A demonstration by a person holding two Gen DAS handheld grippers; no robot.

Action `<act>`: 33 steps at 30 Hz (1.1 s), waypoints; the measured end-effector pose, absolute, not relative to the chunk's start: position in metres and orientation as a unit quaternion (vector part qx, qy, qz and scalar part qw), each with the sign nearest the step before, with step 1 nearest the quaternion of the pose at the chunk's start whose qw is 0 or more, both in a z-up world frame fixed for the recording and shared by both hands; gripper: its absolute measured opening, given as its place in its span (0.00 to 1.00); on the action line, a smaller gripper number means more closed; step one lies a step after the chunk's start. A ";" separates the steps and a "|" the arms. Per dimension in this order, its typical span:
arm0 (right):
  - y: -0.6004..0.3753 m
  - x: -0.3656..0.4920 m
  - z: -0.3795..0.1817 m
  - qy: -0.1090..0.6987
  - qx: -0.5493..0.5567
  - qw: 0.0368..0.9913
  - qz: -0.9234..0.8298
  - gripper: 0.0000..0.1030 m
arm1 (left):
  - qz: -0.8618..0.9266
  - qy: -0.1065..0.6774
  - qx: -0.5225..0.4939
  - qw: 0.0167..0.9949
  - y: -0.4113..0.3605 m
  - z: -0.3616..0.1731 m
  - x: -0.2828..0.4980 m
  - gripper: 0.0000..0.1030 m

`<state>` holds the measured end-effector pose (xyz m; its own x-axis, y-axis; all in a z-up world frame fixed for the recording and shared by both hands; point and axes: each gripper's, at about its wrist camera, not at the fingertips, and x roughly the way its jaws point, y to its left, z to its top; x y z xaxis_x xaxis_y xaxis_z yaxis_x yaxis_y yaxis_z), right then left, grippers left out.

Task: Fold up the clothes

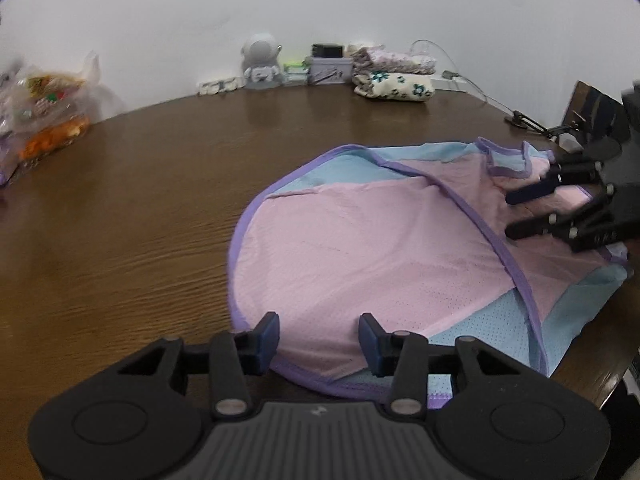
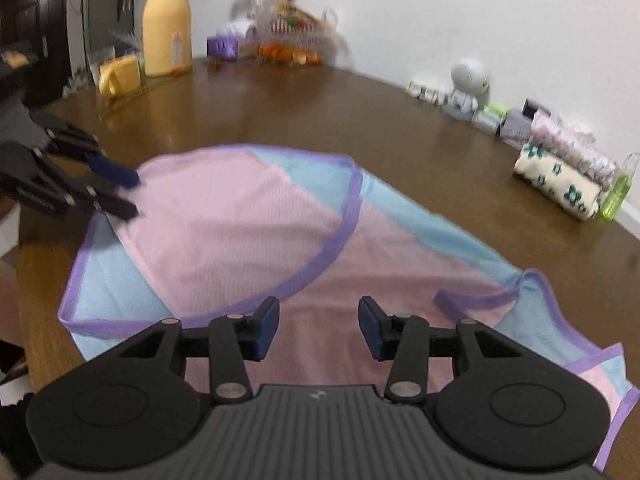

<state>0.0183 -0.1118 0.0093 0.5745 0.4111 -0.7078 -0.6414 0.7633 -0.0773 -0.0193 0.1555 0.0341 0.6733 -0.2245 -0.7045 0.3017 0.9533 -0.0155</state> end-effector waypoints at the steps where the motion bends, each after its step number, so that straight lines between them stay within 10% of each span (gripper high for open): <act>1: -0.113 0.019 0.009 0.350 -0.159 0.873 0.302 0.44 | -0.150 0.369 0.047 0.916 0.154 0.040 -0.015 0.42; 24: -0.118 0.046 0.015 0.377 -0.113 0.879 0.269 0.43 | -0.087 0.382 0.053 0.919 0.108 0.036 0.075 0.24; 33: -0.090 0.111 0.030 0.400 -0.108 0.862 0.293 0.33 | -0.212 0.361 0.078 0.905 0.090 0.058 0.004 0.41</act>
